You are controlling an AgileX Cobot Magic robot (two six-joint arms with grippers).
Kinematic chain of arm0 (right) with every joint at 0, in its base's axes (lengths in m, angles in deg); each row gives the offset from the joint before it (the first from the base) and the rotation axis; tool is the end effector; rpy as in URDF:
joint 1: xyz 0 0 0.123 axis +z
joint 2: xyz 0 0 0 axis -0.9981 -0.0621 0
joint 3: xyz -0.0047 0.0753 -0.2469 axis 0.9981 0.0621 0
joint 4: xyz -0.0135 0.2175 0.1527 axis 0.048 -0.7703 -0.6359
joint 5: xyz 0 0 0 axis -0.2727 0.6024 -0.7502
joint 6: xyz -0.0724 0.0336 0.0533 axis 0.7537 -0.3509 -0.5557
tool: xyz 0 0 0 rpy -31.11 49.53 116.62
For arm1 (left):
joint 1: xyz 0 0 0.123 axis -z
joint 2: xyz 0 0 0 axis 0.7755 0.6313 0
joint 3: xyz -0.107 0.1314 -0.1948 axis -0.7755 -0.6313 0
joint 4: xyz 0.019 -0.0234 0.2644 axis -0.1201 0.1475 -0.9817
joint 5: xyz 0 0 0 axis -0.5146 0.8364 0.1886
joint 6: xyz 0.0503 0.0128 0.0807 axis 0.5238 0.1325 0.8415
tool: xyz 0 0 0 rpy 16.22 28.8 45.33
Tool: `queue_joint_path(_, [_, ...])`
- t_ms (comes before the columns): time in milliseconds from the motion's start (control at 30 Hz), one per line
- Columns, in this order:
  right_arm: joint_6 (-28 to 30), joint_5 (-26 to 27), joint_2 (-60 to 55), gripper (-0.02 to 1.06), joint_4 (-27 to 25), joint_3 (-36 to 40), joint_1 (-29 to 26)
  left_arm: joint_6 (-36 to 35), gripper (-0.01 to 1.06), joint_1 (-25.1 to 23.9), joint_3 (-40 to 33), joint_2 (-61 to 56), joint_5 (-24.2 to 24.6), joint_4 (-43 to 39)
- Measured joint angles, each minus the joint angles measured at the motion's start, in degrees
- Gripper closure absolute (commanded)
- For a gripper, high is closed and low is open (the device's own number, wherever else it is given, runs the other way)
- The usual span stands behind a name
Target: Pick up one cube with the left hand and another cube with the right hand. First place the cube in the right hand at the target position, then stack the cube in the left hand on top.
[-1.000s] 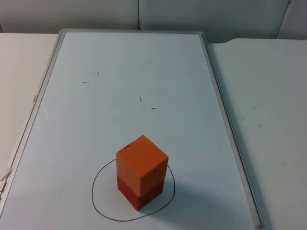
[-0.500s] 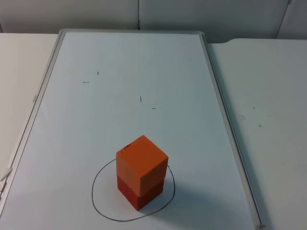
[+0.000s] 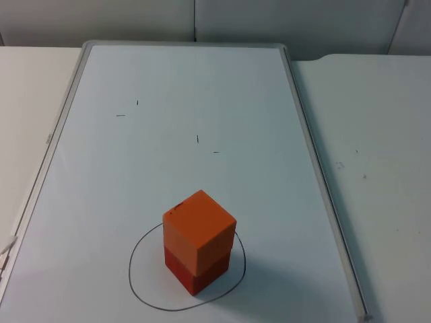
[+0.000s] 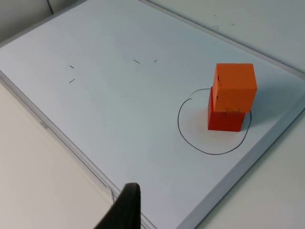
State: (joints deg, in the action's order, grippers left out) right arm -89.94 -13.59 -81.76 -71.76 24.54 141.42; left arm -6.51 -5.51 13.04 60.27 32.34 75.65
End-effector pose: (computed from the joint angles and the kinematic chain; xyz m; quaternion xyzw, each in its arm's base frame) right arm 0.0269 0.0264 0.2835 -0.3822 0.7669 0.2082 0.4717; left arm 0.0382 -0.0241 0.2832 0.3316 0.7990 -0.1361 0.4828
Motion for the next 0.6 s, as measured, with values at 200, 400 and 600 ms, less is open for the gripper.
queue_joint_path(200, [0.0, 0.0, 0.0, 0.00, 0.0, 0.0, -10.1, 0.0, 0.00, 0.0, 0.0, 0.0, 0.0, 0.0])
queue_joint_path(400, [0.0, 0.0, 0.0, 0.00, 0.0, 0.0, -22.2, 0.0, 0.00, 0.0, 0.0, 0.0, 0.0, 0.0])
queue_joint_path(600, [0.0, 0.0, 0.0, 0.00, 0.0, 0.0, -38.0, 0.0, 0.00, 0.0, 0.0, 0.0, 0.0, 0.0])
